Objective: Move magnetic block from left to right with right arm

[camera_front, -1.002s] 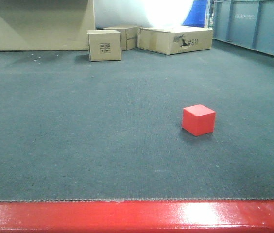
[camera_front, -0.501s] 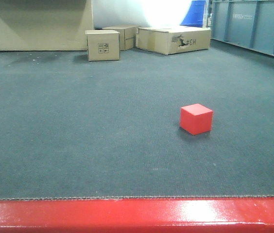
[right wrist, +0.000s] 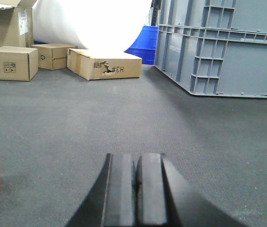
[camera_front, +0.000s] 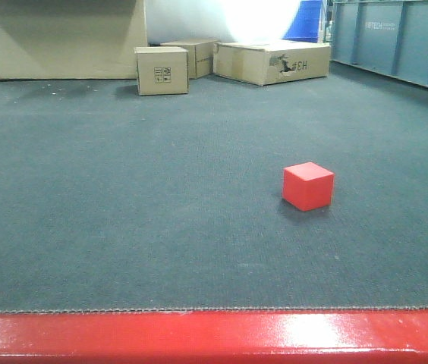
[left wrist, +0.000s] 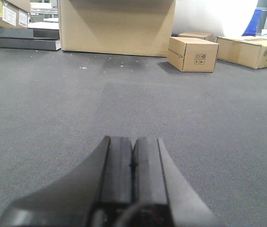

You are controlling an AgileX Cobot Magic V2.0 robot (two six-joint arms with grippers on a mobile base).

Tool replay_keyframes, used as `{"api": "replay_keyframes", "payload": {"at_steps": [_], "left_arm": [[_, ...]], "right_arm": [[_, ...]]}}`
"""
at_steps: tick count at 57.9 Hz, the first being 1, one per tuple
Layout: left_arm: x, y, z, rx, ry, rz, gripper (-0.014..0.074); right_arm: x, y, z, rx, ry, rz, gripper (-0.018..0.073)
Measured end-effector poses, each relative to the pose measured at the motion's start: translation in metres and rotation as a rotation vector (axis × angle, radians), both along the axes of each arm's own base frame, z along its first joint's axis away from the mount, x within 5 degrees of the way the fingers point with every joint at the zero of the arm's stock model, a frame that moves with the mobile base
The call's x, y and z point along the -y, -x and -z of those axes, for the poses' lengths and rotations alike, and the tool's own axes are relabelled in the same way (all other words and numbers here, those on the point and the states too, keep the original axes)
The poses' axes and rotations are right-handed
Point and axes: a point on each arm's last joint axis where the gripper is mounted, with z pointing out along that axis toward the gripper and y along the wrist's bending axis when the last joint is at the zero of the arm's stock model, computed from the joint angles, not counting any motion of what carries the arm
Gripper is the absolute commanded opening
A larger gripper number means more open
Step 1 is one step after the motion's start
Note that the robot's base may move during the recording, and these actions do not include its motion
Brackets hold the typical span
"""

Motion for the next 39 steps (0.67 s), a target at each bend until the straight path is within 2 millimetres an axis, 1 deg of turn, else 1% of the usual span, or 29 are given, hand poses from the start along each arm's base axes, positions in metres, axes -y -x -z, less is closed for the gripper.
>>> {"api": "replay_keyframes", "payload": {"at_steps": [39], "left_arm": [[0.0,0.0,0.0,0.0,0.0,0.0,-0.0126]], "right_arm": [[0.0,0.0,0.0,0.0,-0.002,0.0,0.0057]]}}
